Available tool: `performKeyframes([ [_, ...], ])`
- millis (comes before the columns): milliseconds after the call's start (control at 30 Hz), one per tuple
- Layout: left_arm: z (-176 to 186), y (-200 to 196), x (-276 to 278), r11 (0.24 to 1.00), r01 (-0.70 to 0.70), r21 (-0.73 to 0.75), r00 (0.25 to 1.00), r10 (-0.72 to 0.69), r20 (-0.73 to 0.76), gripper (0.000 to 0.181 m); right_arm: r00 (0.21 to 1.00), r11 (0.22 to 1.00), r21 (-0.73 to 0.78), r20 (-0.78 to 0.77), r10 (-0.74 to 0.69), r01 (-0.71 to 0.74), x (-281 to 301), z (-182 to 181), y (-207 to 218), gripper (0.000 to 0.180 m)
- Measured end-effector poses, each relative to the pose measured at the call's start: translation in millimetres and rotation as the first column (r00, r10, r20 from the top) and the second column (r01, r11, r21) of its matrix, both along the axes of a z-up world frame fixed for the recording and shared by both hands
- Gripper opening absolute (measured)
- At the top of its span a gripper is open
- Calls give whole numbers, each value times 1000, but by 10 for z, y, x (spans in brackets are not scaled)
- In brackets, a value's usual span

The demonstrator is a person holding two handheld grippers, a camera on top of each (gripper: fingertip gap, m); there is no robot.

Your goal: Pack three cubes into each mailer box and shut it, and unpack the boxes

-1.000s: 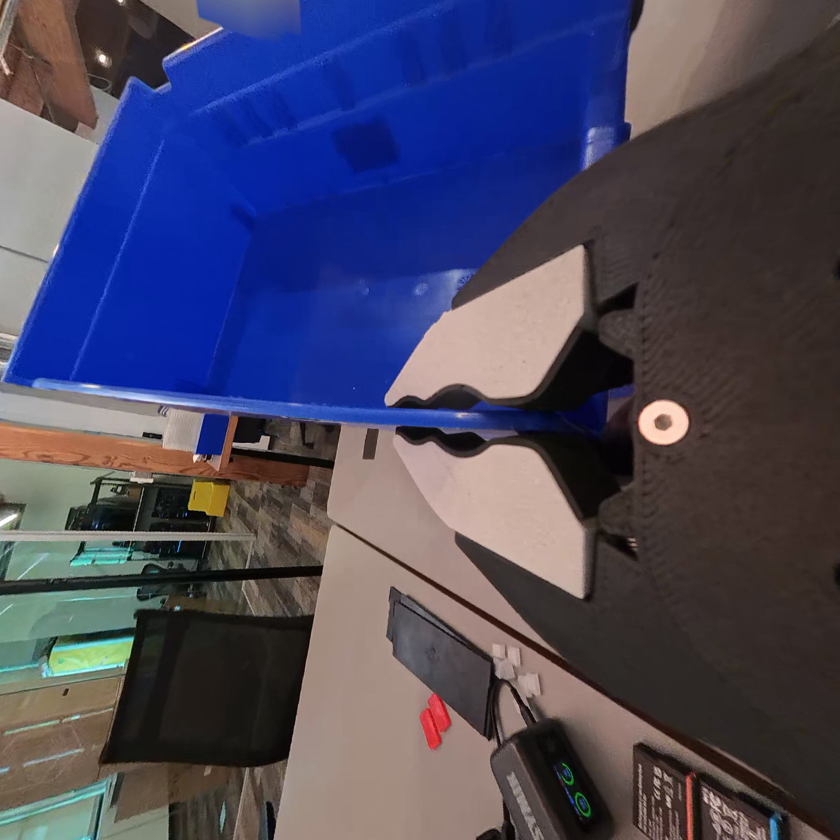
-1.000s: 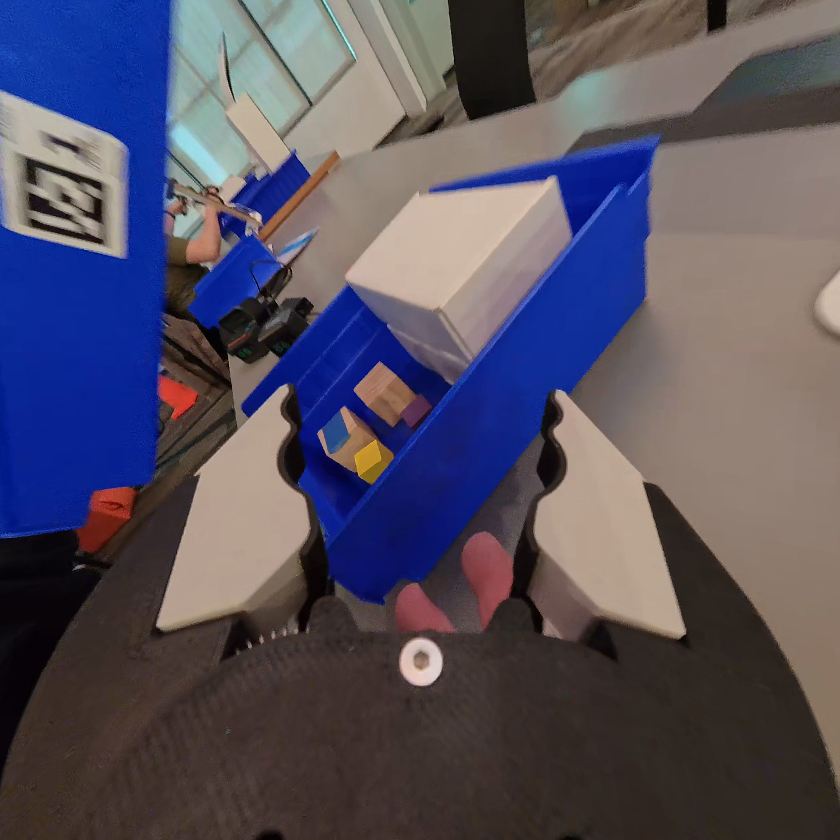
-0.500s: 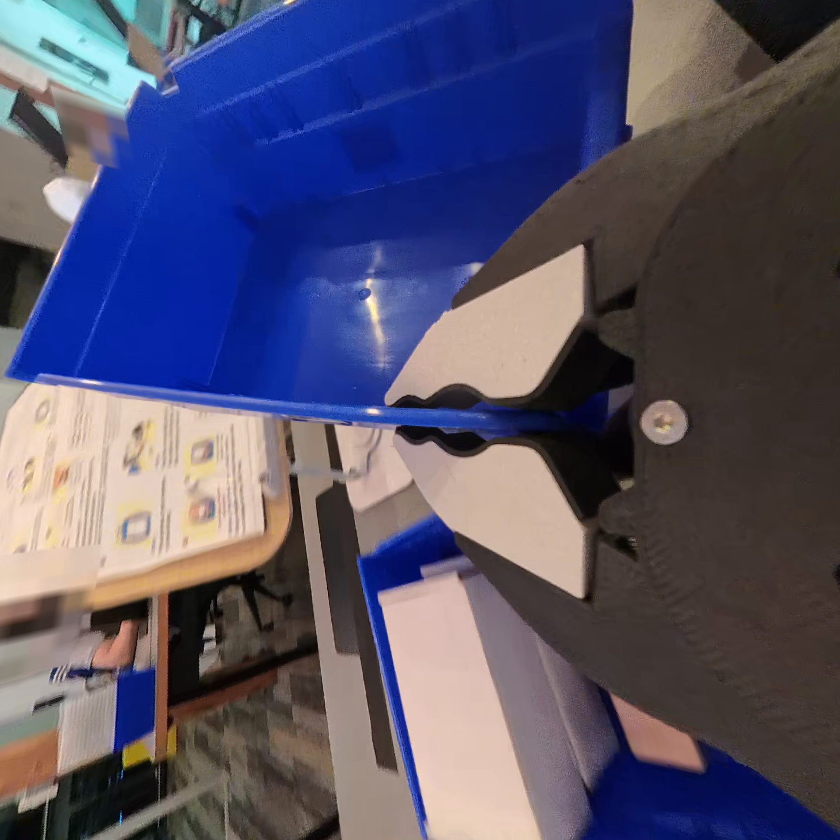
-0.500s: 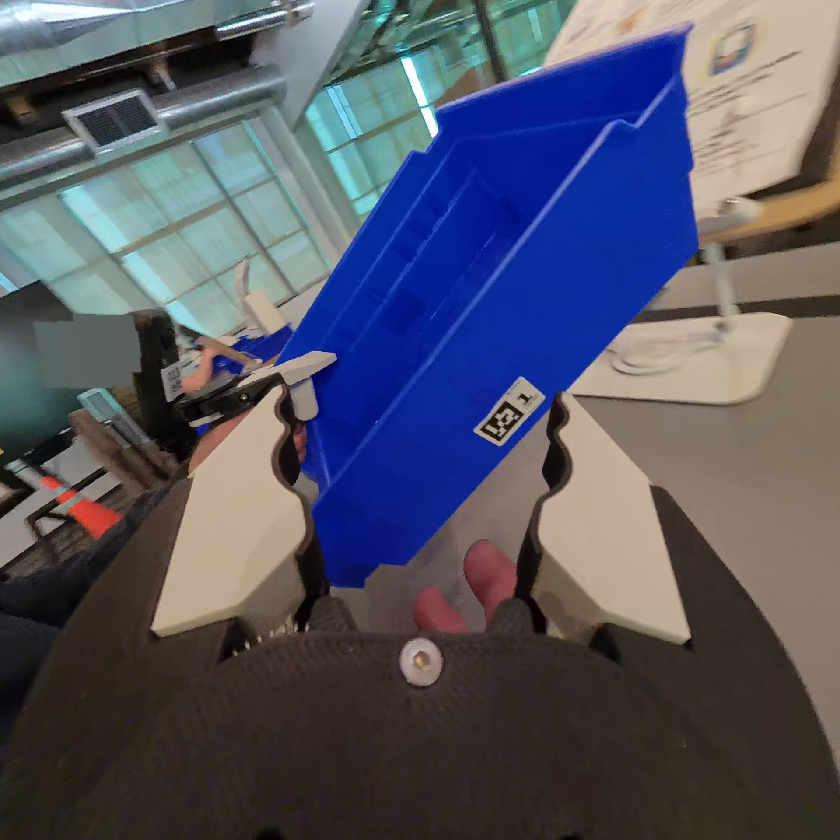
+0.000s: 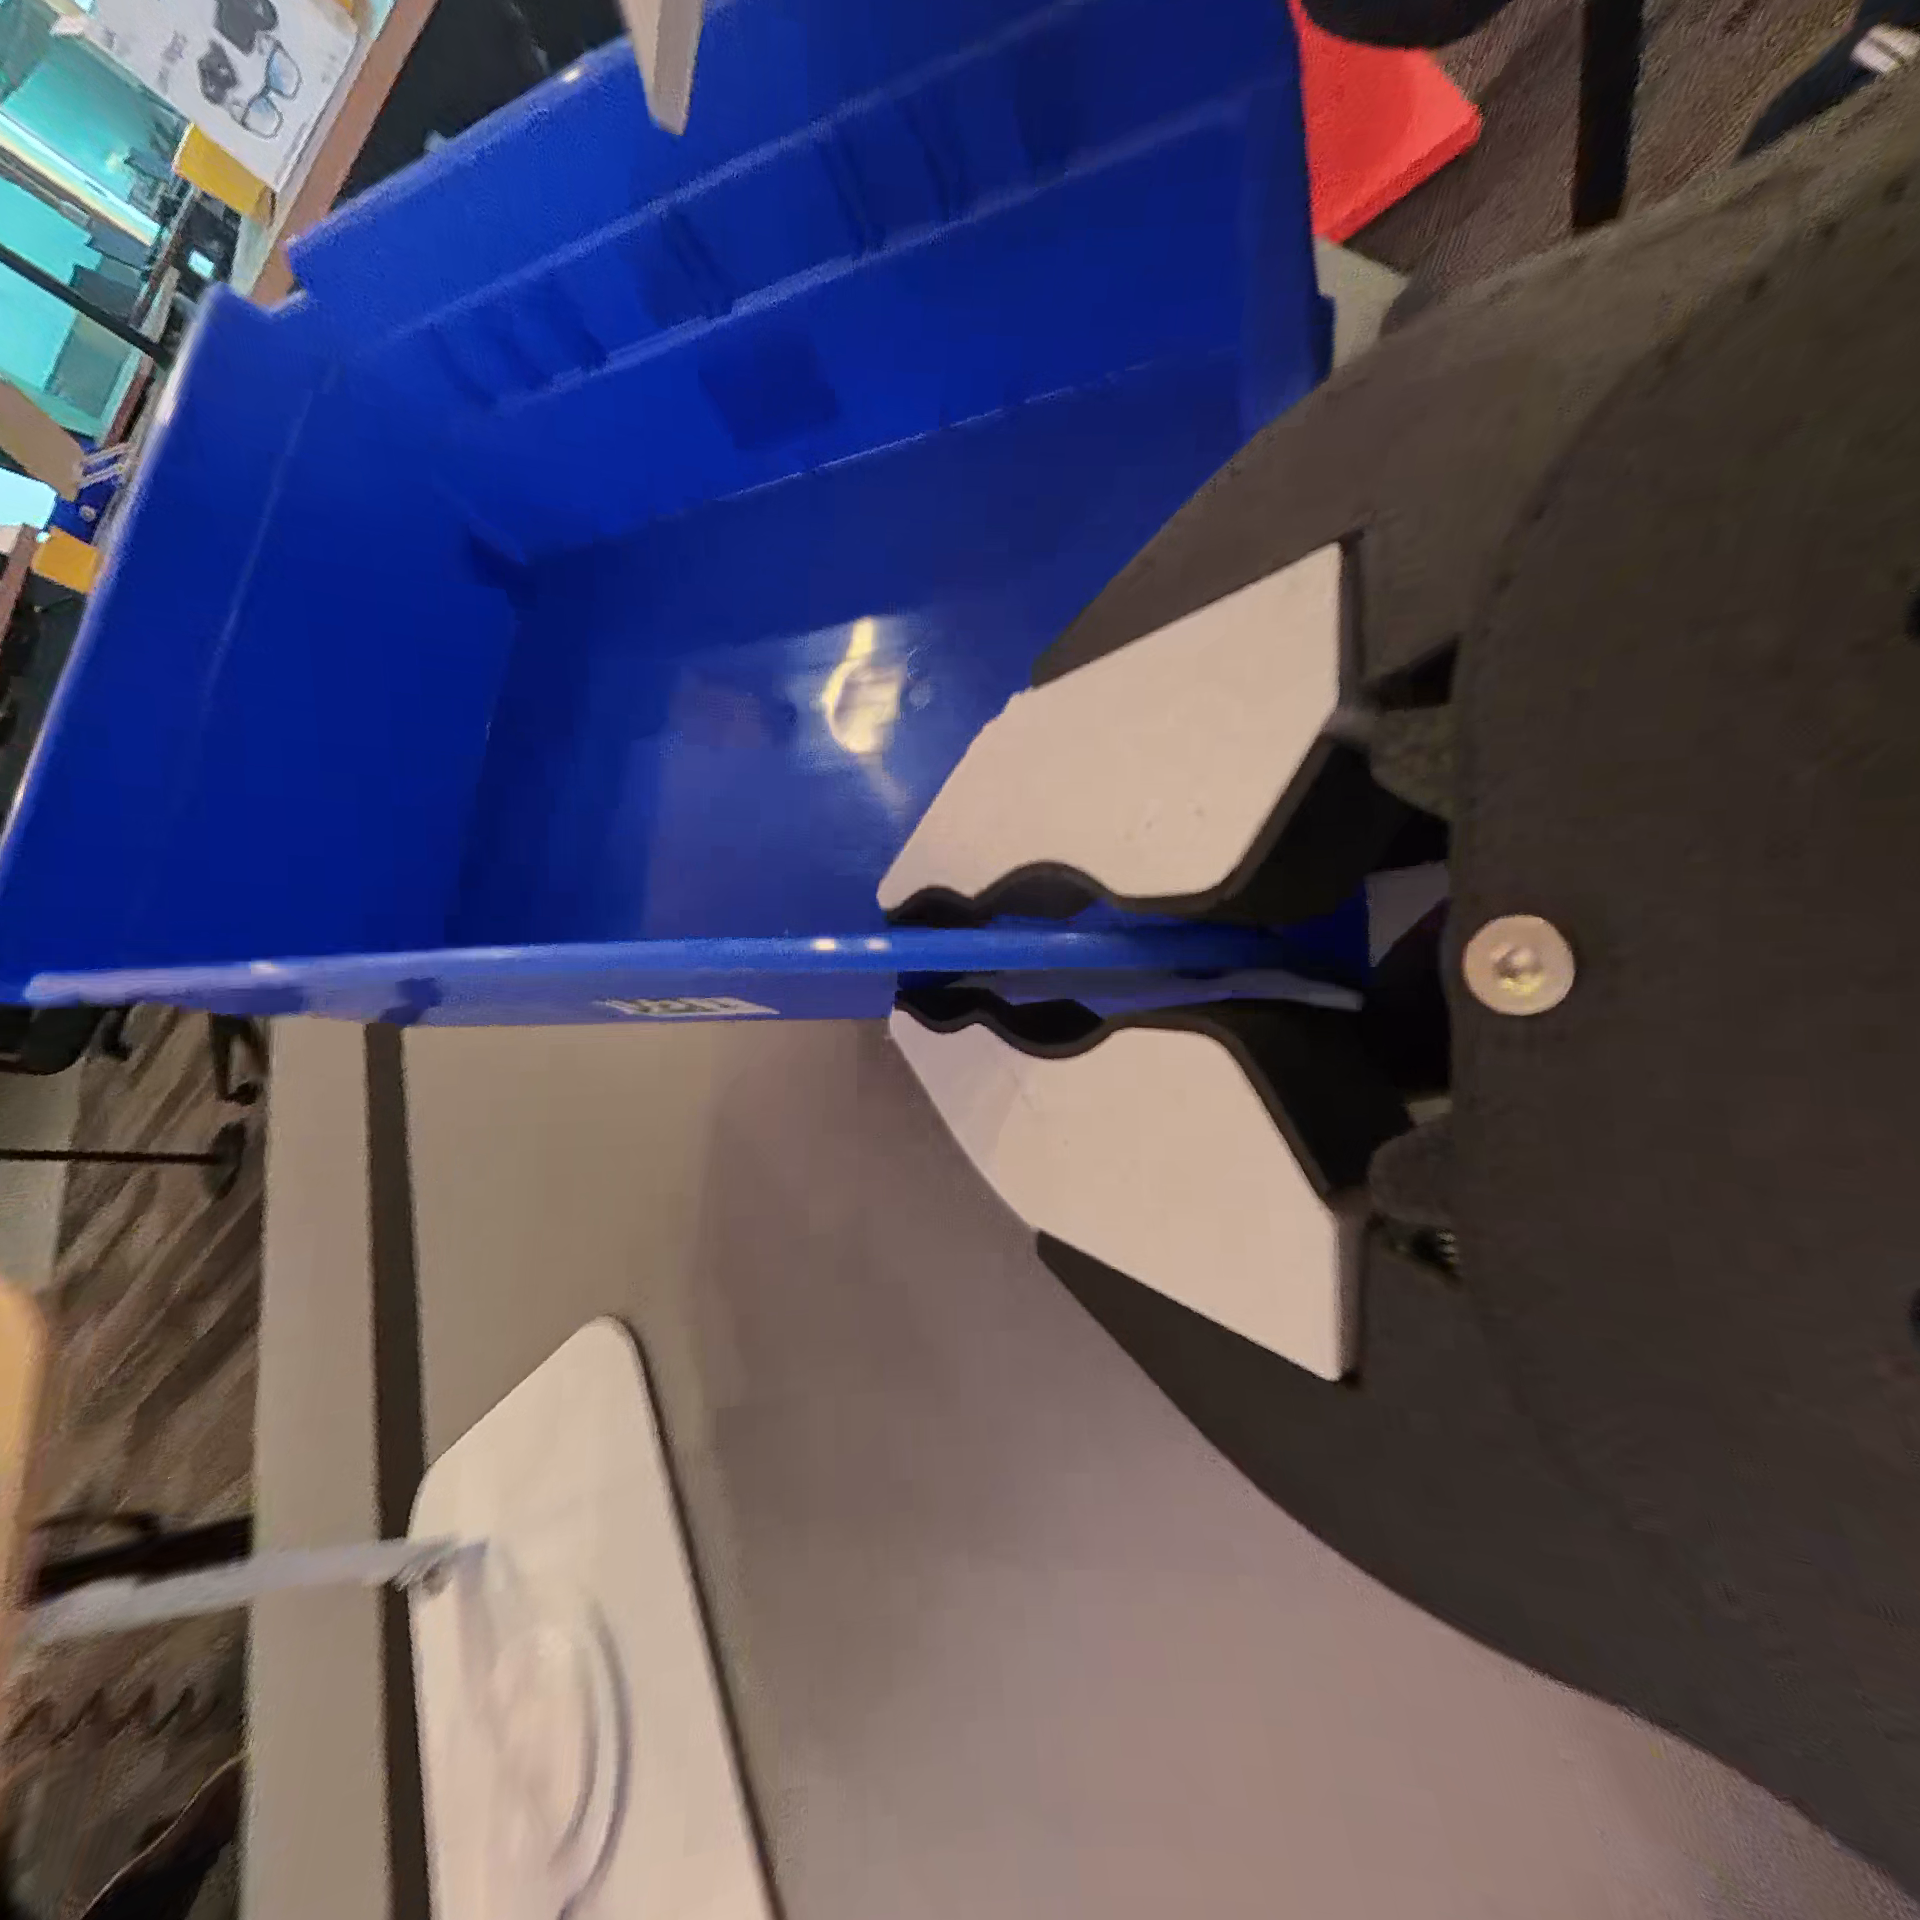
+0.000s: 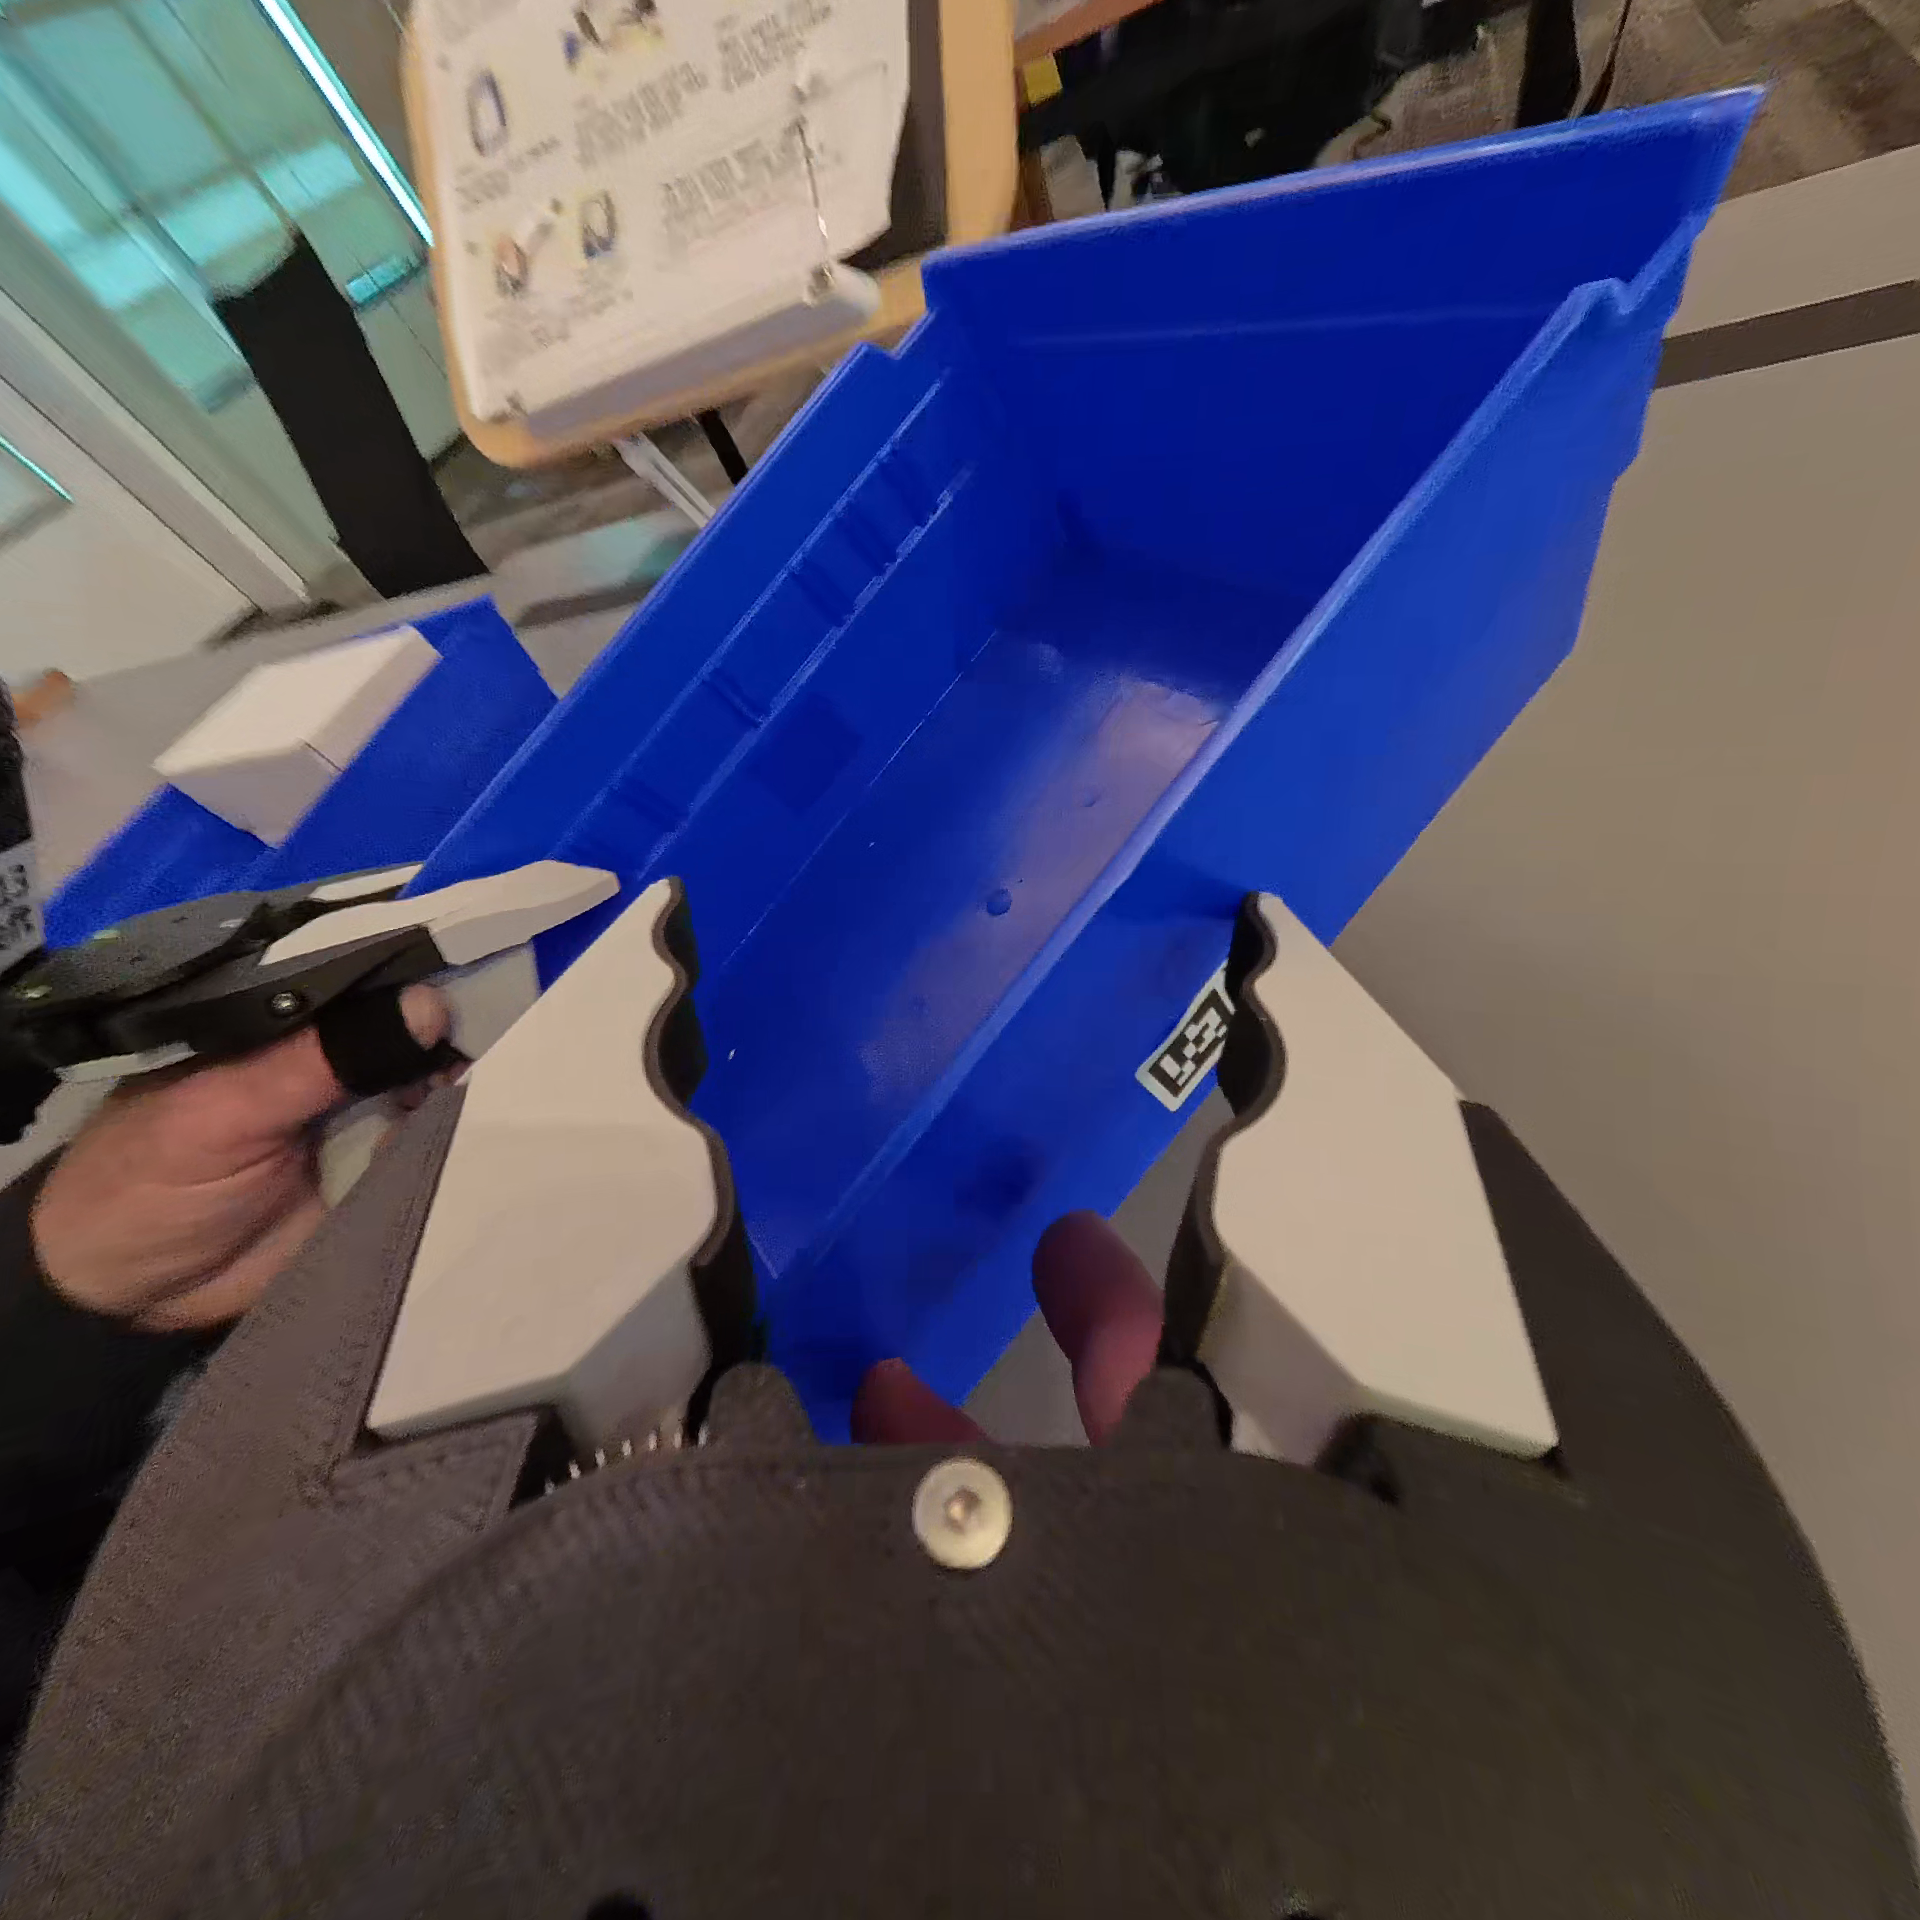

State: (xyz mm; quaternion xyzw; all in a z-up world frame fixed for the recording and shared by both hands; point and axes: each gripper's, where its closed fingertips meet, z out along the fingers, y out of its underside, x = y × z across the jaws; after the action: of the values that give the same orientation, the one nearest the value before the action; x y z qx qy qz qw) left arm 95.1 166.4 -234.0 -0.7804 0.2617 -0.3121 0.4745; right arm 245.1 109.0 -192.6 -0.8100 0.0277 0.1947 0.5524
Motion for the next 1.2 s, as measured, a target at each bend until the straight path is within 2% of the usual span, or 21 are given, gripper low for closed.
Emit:
performKeyframes([
  [100,-212,-145,166,996,55,-75,998,-55,-5,20,998,996,-84,59,24,-19,152,-163,18,100],
  [267,-371,-390,409,971,180,-155,983,-185,-19,39,979,980,-199,202,21,20,475,-488,49,84],
  [400,-296,-566,526,930,320,-181,946,-323,13,53,945,969,-235,326,12,69,751,-653,88,59],
  [500,-5,-523,340,955,294,-47,956,-293,22,62,913,969,-230,408,9,94,871,-650,149,46],
  [600,332,-426,-178,975,179,129,984,-175,-41,63,881,967,-234,473,19,104,963,-656,202,36],
  [667,506,-270,-729,971,44,236,993,-17,-115,60,861,965,-241,508,37,100,1014,-669,229,35],
  [733,616,-86,-1410,948,-109,299,969,168,-181,59,842,963,-248,537,48,103,1081,-678,254,32],
  [800,611,88,-2193,906,-256,337,893,355,-277,59,821,961,-251,570,47,119,1175,-682,272,27],
  [900,499,237,-3364,822,-434,369,716,563,-412,62,800,958,-260,597,61,121,1289,-689,288,23],
  [967,322,265,-3944,798,-515,313,631,600,-492,66,820,957,-271,568,71,105,1325,-698,301,19],
  [1033,136,288,-4335,784,-566,254,579,598,-555,68,830,956,-277,554,72,102,1375,-702,309,16],
  [1167,-203,340,-4575,805,-579,133,597,529,-603,60,828,953,-278,557,57,121,1520,-701,301,16],
  [1200,-287,343,-4571,816,-568,108,607,503,-616,53,830,952,-278,556,50,129,1558,-702,291,16],
])
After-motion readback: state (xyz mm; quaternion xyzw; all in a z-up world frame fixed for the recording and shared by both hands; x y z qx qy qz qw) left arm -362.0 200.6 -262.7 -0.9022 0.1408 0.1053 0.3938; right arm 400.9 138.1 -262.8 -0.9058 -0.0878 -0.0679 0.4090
